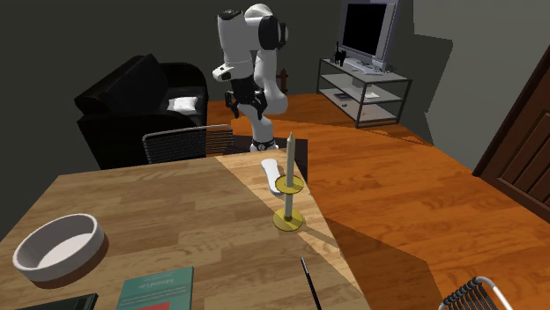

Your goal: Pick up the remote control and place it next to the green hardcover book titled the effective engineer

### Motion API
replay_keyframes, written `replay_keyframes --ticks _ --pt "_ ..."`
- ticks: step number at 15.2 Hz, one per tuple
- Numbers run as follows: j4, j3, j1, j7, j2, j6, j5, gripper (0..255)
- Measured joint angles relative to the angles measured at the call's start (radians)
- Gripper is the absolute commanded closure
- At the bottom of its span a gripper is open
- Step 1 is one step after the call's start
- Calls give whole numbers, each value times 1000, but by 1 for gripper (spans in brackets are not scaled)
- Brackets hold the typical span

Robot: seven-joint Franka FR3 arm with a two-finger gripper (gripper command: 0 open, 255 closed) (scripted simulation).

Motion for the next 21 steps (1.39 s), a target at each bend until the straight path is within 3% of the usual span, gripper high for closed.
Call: replay_keyframes --ticks 3,10,17,21 --pt "-23 10 15 -17 13 41 0 0" --pt "-160 66 98 -107 100 298 0 0" --pt "-248 133 178 -182 273 595 -11 0" --pt "-275 145 189 -189 318 673 -14 0"
